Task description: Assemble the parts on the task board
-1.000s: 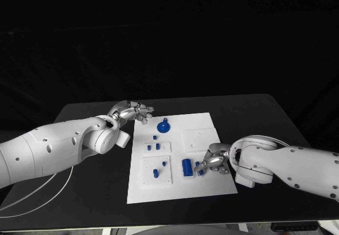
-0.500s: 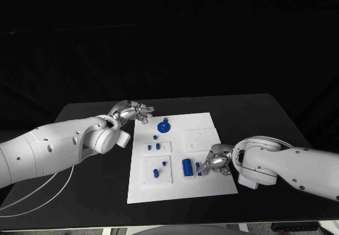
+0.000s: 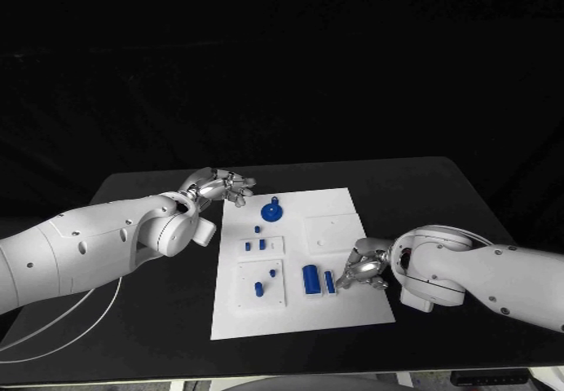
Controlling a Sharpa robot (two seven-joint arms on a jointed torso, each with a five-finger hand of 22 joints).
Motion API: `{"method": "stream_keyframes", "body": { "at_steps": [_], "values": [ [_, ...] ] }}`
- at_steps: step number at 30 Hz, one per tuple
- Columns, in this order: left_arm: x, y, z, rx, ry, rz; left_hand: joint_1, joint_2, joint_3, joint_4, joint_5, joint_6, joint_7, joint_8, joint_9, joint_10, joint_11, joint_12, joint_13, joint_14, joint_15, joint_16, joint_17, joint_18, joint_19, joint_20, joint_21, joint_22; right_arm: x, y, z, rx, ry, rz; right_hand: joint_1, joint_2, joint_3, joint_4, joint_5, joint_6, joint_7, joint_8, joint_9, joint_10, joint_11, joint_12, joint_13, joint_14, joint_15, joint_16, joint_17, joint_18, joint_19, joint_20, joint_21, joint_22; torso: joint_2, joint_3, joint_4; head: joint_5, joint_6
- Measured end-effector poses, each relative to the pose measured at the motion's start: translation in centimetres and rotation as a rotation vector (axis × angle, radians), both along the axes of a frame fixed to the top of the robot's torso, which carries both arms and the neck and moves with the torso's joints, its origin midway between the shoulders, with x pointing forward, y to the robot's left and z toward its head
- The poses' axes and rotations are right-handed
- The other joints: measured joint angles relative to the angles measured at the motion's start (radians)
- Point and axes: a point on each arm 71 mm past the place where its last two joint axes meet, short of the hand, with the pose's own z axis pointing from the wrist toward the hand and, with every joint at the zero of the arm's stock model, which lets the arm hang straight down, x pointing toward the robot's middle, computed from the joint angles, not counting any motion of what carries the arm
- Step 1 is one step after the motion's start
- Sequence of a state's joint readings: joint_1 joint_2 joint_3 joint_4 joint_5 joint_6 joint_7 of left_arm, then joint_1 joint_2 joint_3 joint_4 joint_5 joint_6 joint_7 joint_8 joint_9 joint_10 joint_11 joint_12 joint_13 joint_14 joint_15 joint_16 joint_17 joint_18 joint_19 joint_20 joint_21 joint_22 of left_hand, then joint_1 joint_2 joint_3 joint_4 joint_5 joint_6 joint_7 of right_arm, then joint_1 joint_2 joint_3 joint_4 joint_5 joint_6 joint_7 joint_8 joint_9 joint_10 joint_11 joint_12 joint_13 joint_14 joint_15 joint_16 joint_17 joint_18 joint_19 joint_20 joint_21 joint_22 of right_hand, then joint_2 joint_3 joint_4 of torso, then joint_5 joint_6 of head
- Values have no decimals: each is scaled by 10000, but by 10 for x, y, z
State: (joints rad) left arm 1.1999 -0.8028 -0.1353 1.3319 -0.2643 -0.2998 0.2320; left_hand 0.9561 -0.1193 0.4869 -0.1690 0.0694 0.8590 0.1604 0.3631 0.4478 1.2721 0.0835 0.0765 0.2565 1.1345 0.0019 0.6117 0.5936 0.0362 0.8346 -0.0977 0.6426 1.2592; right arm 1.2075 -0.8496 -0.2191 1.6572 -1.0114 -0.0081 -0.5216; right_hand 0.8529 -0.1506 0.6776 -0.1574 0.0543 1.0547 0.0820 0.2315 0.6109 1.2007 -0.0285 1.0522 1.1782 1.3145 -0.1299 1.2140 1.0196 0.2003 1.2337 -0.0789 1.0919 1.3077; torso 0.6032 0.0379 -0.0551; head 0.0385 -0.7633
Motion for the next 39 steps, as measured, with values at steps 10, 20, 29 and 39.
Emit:
{"method": "stream_keyframes", "body": {
  "at_steps": [10,20,29,39],
  "values": [
    [5,9,-1,32,-63,265,0,0,0,0,0,0,0,0,-3,0,0,0,0,0,0,-39,15,-55,0,0,-39,12,40,-25,19,1534,-1194,-750,-10,-535,80,81,203,-301,51,-147,-128,-120,166,0,-32,-21,94,-126,-56,2,-38,38,-174,-1,-22,-7,-6,-83,344],
    [20,22,0,-200,-213,861,347,-135,-83,-508,-151,0,0,51,-2,0,0,0,0,-43,42,-271,100,-59,0,0,-138,66,113,-43,49,4762,-3119,-2244,24,381,-1042,-1026,1722,-996,423,-264,-128,-1232,415,-1117,-711,-1161,390,-1483,-727,6,-1358,474,-1443,-363,-45,-26,-7,-136,1164],
    [44,43,27,-1260,-521,1874,472,-23,-184,-986,-162,-258,41,51,-98,-736,278,-80,-258,-1681,871,-1803,-323,-53,-1055,853,-993,-64,158,-62,67,6870,-4181,-3791,117,648,-1151,-1313,1975,-1770,1035,-414,-255,-3009,1589,-6212,-5488,-3994,2200,-6158,-3399,58,-4960,1915,-5537,-2557,-61,-45,-8,-57,1830],
    [54,33,29,-1802,-807,1872,305,35,-224,-963,-162,-813,-240,-264,-275,-2387,301,-80,-1079,-3306,1339,-3091,-902,-51,-2433,1351,-2052,-282,166,-58,67,8054,-4259,-4183,387,835,-2089,-1304,1675,-2235,845,-438,-598,-2682,1916,-8809,-8985,-5072,2868,-8599,-5277,-302,-6439,2651,-7495,-3758,-26,16,-1,37,2149]
  ]
}}
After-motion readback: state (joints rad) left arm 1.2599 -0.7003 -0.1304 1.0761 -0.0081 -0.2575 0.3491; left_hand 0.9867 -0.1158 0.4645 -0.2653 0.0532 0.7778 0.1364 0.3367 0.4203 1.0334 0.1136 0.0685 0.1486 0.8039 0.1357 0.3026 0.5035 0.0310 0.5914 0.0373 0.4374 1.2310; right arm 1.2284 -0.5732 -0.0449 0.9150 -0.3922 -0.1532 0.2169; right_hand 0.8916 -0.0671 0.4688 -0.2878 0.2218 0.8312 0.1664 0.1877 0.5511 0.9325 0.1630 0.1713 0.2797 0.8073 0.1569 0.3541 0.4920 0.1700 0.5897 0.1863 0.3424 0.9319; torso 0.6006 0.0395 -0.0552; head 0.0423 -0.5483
